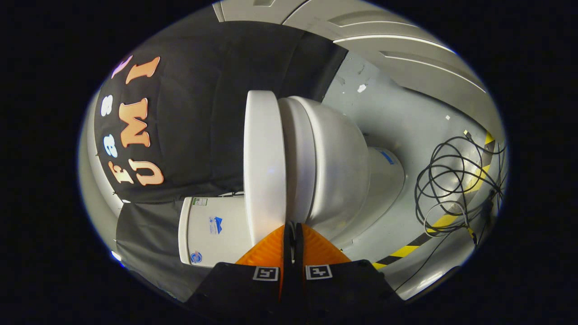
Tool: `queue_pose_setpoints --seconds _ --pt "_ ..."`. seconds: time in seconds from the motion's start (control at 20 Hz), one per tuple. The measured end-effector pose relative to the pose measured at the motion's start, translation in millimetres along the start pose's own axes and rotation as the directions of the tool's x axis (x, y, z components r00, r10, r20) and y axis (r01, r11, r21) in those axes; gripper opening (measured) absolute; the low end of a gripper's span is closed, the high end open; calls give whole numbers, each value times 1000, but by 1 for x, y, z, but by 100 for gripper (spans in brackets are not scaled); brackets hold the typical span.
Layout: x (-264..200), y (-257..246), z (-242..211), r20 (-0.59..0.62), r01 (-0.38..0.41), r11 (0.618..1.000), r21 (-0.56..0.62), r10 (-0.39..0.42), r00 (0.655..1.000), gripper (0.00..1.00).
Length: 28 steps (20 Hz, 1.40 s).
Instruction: Open the toilet lid.
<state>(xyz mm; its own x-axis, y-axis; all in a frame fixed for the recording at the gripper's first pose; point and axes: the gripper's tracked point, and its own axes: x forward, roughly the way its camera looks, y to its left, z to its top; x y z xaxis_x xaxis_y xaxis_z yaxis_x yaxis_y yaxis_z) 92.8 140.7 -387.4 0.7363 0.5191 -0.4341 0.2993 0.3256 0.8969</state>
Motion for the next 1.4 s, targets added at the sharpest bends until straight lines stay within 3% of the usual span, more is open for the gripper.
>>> queue_pose_setpoints --seconds 0.25,0.6,1.0,1.4 --pt "-1 6 1 20 -1 1000 10 1 1000 8" --pt "1 10 7 67 86 994 -68 -82 994 8" --pt "-4 37 14 123 136 971 -195 -113 986 8" --pt "-5 82 19 248 246 911 -331 -168 954 8"
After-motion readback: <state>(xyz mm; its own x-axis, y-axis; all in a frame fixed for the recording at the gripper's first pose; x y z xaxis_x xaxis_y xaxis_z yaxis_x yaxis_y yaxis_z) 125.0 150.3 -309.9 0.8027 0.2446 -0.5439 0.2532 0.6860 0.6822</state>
